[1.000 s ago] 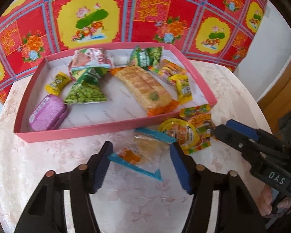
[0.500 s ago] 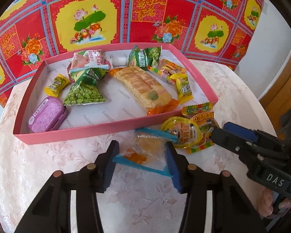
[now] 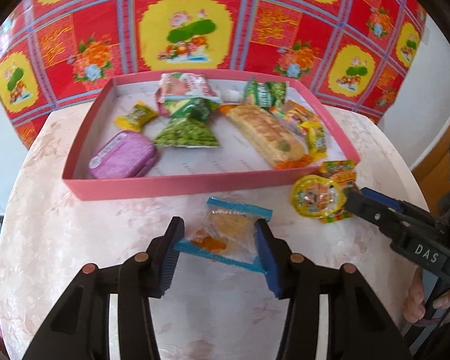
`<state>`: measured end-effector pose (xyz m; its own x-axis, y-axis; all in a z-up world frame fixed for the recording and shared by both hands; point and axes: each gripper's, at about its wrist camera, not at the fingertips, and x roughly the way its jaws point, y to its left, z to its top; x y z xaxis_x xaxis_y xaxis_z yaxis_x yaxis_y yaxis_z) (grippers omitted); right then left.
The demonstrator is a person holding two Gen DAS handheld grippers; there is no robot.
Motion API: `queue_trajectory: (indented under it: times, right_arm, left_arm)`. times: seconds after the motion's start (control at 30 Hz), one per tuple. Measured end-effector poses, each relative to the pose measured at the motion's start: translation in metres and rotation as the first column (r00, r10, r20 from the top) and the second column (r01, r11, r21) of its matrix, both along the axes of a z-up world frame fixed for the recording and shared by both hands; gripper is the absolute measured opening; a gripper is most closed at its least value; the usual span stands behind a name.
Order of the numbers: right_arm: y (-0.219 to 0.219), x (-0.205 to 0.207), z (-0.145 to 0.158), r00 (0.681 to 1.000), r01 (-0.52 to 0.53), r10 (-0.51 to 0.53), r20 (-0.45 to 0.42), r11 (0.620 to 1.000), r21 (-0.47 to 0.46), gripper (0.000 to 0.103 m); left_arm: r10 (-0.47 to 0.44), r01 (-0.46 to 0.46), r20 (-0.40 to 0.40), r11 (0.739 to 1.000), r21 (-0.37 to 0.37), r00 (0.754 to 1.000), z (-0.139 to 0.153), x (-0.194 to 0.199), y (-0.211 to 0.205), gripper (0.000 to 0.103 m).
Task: Organize snacks
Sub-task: 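Grasp the clear wrapped pastry with the left tool while the right tool grasps the yellow jelly cup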
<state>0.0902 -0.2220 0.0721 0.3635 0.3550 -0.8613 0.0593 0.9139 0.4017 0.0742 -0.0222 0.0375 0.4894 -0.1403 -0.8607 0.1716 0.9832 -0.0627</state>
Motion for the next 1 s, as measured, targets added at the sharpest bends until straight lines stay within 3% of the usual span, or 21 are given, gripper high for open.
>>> queue_trajectory:
  times: [0.4,0.83,1.0]
  right_arm:
    - [0.029,-0.004,0.003,0.996,-0.094,0.094,0.003,0.995,-0.008,0.044]
    - [-0.001,-0.006,0.003,1.0,0.007,-0.009,-0.024,0.997,-0.072,0.044]
    - [0.006,-0.005,0.003,1.0,-0.023,0.022,-0.01,0.996,-0.088,0.044]
  left_arm:
    - [0.016,-0.015,0.008,1.0,-0.025,1.0,0.001,-0.004,0.013,0.051]
    - [0.032,-0.032,0.01,0.999,-0.03,0.999,0.0,-0.004,0.023,0.051]
    - [0.03,-0.03,0.013,0.999,-0.024,0.999,0.0,-0.004,0.023,0.051]
